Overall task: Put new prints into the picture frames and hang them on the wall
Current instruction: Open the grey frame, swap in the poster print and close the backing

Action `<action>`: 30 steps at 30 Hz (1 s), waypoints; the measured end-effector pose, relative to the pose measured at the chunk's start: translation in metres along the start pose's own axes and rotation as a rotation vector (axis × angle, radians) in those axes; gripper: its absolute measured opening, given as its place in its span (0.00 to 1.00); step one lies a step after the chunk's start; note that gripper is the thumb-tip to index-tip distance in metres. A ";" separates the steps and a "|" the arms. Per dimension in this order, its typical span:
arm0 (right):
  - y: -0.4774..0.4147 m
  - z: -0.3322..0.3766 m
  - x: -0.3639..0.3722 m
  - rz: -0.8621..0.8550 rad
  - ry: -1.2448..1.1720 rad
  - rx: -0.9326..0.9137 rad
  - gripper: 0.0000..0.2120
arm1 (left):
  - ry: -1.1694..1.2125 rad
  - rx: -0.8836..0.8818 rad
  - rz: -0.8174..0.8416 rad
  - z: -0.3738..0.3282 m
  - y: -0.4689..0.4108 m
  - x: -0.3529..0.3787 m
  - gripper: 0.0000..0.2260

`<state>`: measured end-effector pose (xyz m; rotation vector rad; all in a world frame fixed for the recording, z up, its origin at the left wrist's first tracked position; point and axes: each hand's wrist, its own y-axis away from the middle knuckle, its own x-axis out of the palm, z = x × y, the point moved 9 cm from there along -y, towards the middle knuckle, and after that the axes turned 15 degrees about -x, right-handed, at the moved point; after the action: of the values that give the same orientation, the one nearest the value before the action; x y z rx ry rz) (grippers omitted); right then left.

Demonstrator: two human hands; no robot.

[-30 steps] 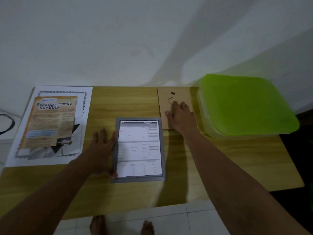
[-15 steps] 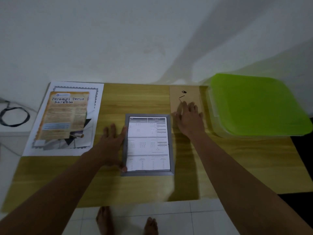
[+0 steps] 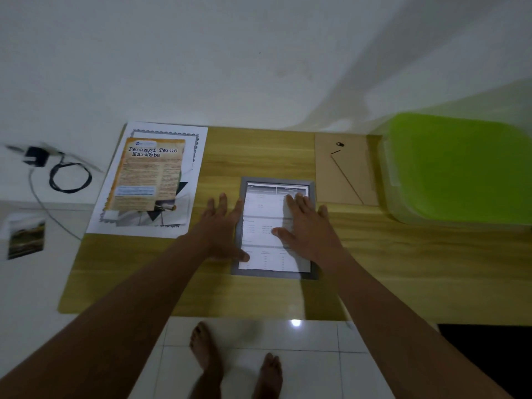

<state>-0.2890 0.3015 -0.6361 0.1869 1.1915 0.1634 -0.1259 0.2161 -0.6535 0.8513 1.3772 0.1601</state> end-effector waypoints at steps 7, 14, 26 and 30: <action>0.000 0.001 0.002 -0.097 -0.016 -0.028 0.36 | 0.050 0.038 -0.076 -0.013 0.008 -0.002 0.53; 0.010 -0.001 0.008 -0.081 0.032 0.037 0.44 | 0.056 0.066 -0.127 -0.018 0.012 -0.003 0.60; 0.006 0.011 -0.007 -0.277 -0.299 -0.031 0.41 | 0.208 0.040 -0.164 -0.024 0.016 -0.011 0.53; 0.008 0.012 -0.018 -0.407 -0.558 -0.007 0.39 | 0.403 0.010 -0.239 -0.025 0.013 -0.021 0.46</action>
<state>-0.2845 0.3042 -0.6132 -0.0222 0.6519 -0.2320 -0.1482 0.2246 -0.6277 0.6770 1.8465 0.1441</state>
